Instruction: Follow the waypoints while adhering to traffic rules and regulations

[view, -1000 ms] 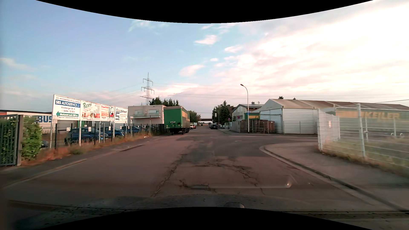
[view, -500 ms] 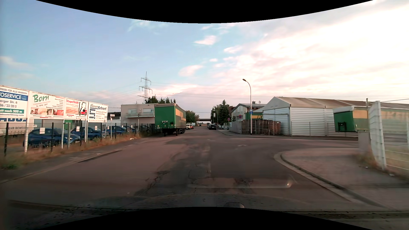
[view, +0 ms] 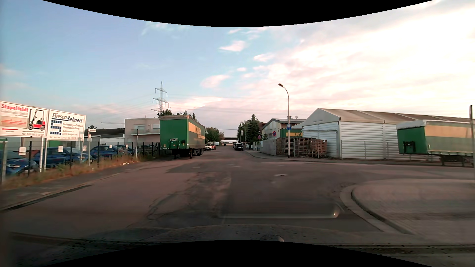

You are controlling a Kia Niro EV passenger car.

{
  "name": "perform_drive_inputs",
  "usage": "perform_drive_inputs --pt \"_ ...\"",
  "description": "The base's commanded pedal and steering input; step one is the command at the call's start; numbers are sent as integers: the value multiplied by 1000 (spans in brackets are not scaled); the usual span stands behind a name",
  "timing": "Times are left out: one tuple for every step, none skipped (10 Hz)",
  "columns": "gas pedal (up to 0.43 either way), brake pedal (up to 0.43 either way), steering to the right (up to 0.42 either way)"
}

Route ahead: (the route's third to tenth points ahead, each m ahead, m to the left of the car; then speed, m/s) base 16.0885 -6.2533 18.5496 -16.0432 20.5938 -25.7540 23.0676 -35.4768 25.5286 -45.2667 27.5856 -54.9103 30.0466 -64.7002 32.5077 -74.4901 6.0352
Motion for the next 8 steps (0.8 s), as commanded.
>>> perform_drive_inputs --pt "0 213 100" --pt "0 207 112" --pt "0 195 124" --pt "0 183 135" --pt "0 165 146" --pt "0 152 157" --pt "0 146 172" --pt "0 134 188"
